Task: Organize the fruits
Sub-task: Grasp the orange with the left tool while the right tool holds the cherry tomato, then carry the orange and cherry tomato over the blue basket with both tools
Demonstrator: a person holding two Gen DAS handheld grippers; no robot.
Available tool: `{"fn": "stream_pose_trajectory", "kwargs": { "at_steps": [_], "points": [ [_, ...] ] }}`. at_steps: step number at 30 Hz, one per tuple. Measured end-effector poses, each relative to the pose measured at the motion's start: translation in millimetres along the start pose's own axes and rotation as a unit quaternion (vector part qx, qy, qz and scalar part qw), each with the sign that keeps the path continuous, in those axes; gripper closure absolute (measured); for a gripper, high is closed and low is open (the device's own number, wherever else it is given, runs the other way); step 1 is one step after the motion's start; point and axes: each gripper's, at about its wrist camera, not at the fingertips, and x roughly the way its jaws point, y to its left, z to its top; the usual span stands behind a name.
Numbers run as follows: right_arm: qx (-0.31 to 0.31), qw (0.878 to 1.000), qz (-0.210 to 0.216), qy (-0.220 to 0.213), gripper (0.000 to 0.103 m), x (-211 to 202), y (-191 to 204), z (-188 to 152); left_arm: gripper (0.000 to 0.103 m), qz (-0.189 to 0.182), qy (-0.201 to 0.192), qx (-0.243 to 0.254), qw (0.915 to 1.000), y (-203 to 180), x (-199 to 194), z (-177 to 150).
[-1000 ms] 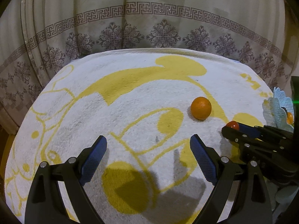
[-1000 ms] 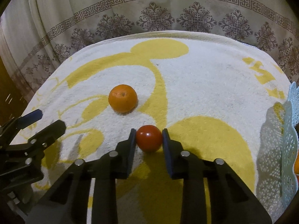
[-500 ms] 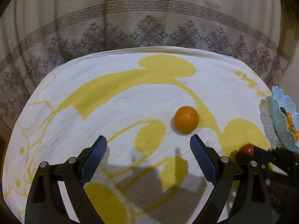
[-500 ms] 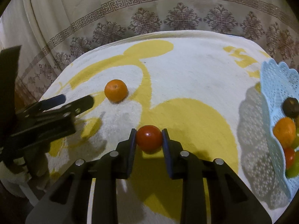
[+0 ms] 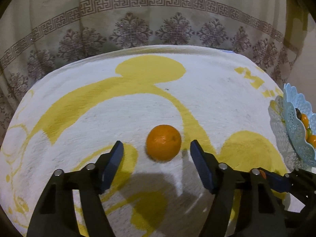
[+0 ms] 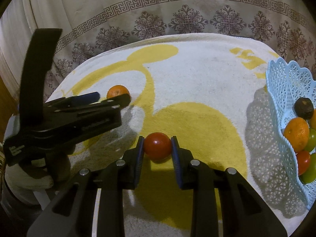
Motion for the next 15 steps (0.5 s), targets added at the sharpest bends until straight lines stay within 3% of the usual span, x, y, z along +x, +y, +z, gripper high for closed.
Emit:
{"fn": "stream_pose_trajectory", "kwargs": {
  "at_steps": [5, 15],
  "points": [
    [-0.003, 1.000, 0.000, 0.001, 0.075, 1.1, 2.0, -1.8, 0.065, -0.015, 0.014, 0.005, 0.9998, -1.4, 11.3, -2.3],
    [0.004, 1.000, -0.001, -0.010, 0.075, -5.0, -0.5, -1.4, 0.066, -0.010, -0.005, 0.006, 0.9999, -1.0, -10.7, -13.5]
  ]
}}
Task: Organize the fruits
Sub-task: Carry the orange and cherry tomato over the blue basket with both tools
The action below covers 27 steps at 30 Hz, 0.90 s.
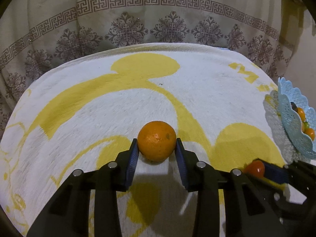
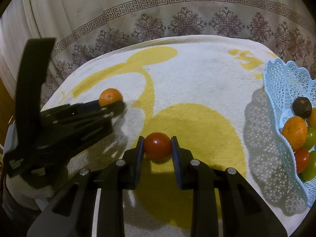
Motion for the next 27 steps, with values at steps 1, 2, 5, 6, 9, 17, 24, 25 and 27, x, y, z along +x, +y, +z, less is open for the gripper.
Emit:
{"fn": "stream_pose_trajectory", "kwargs": {
  "at_steps": [1, 2, 5, 6, 9, 17, 24, 25, 27],
  "points": [
    [0.000, 1.000, 0.001, -0.001, 0.075, -1.3, 0.1, -0.4, 0.066, 0.001, -0.001, 0.000, 1.0000, -0.2, -3.0, -1.7],
    [0.001, 1.000, 0.001, -0.002, 0.075, -2.3, 0.2, -1.0, 0.066, 0.004, -0.003, 0.001, 1.0000, -0.7, -6.3, -3.9],
    [0.003, 1.000, 0.002, -0.004, 0.075, -4.9, 0.7, -3.4, 0.066, 0.012, -0.005, 0.000, 0.9999, -1.4, -15.9, -12.7],
    [0.004, 1.000, 0.002, -0.005, 0.075, -5.9, 0.9, -4.3, 0.066, 0.014, -0.005, -0.001, 0.9999, -1.2, -18.7, -15.4],
    [0.006, 1.000, 0.002, -0.007, 0.075, -9.7, 1.0, -8.0, 0.066, 0.017, -0.005, -0.008, 0.9998, 0.2, -28.9, -25.5],
    [0.012, 1.000, 0.006, -0.009, 0.075, -19.3, 3.2, -17.9, 0.066, 0.022, 0.003, -0.021, 0.9995, 2.6, -46.0, -53.0],
    [0.021, 1.000, 0.013, -0.012, 0.075, -30.7, 7.5, -29.7, 0.066, 0.016, 0.010, -0.034, 0.9992, 1.3, -58.5, -76.1],
    [0.024, 1.000, 0.014, -0.012, 0.075, -32.5, 7.7, -32.3, 0.066, 0.015, 0.010, -0.034, 0.9992, 0.4, -59.8, -78.0],
    [0.028, 0.999, 0.014, -0.012, 0.075, -35.3, 8.0, -36.9, 0.066, 0.013, 0.010, -0.033, 0.9993, -2.4, -62.3, -81.3]
  ]
}}
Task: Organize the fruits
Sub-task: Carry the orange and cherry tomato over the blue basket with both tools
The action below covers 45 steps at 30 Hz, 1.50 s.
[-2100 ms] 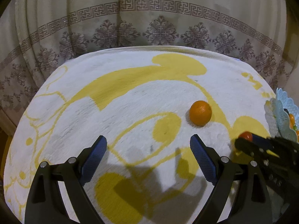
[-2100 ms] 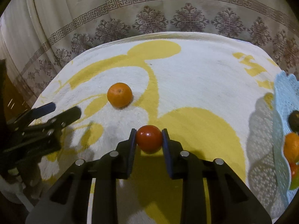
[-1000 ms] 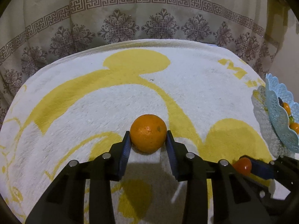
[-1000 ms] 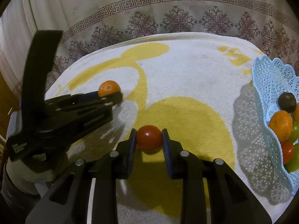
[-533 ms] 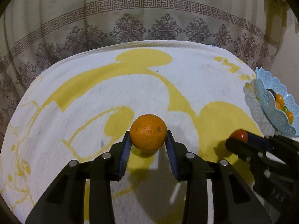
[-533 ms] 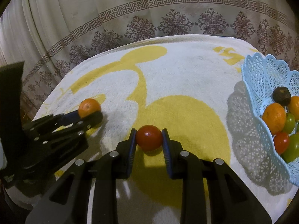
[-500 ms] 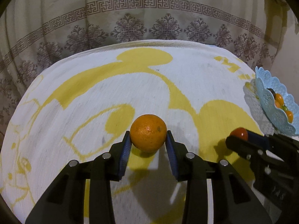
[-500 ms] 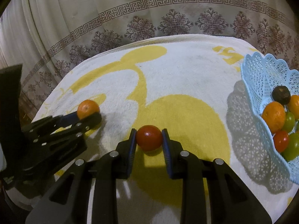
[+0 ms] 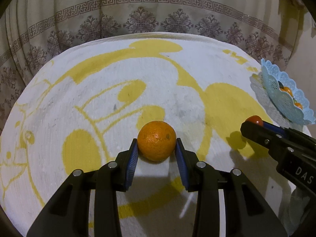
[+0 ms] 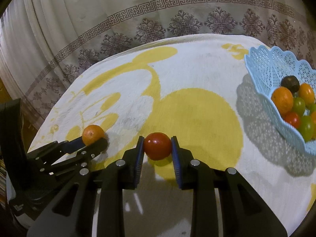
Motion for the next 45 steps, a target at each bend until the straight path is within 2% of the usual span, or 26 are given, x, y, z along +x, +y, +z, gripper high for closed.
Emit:
{"fn": "stream_pose_trajectory", "kwargs": {
  "at_steps": [8, 26, 45],
  "points": [
    [0.004, 1.000, -0.011, 0.002, 0.075, -2.2, 1.4, -8.9, 0.065, -0.008, -0.002, 0.003, 1.0000, -5.3, -7.8, -10.8],
    [-0.001, 1.000, -0.009, -0.009, 0.075, -10.6, 4.3, -10.3, 0.065, -0.005, -0.008, 0.007, 0.9999, -9.1, -13.1, -11.1],
    [0.010, 0.998, -0.021, -0.056, 0.075, -55.6, -16.0, 4.1, 0.065, -0.005, -0.042, 0.048, 0.9980, -42.1, -33.3, 14.0]
  ]
}}
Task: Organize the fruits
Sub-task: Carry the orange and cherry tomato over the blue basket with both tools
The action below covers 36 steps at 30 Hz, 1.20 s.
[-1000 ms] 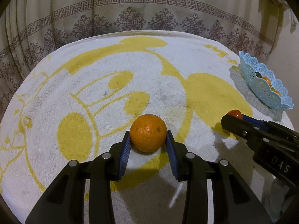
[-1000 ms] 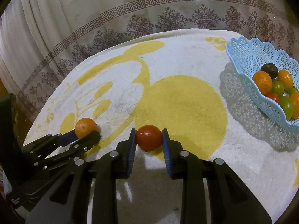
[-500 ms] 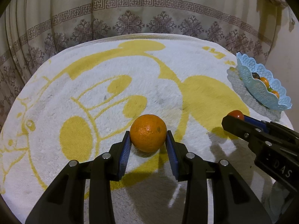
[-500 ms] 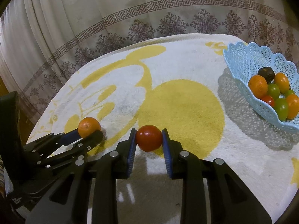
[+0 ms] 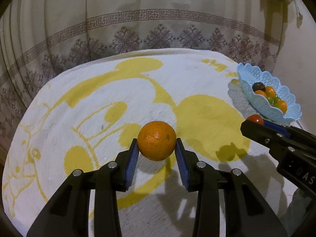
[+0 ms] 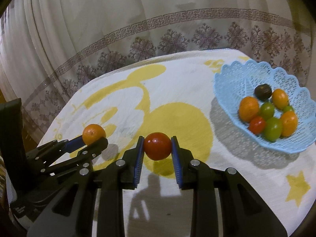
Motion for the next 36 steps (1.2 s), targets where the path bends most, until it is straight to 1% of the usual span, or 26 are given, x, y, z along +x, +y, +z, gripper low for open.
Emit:
{"fn": "stream_pose_trajectory", "kwargs": {
  "at_steps": [9, 15, 26, 36],
  "points": [
    [0.015, 1.000, -0.007, -0.015, 0.075, -15.0, -20.8, 6.7, 0.065, -0.011, -0.008, 0.026, 0.9996, -27.1, 1.2, 17.2],
    [0.026, 0.999, -0.021, -0.034, 0.075, -30.8, -39.0, 13.8, 0.065, -0.021, -0.018, 0.042, 0.9988, -47.1, -0.9, 29.7],
    [0.059, 0.994, -0.067, -0.063, 0.075, -56.5, -93.6, 21.5, 0.065, -0.056, -0.041, 0.074, 0.9948, -95.5, 1.8, 57.5],
    [0.104, 0.988, -0.094, -0.066, 0.075, -56.3, -139.8, 19.3, 0.065, -0.085, -0.043, 0.096, 0.9908, -135.9, 16.0, 72.5]
  ]
}}
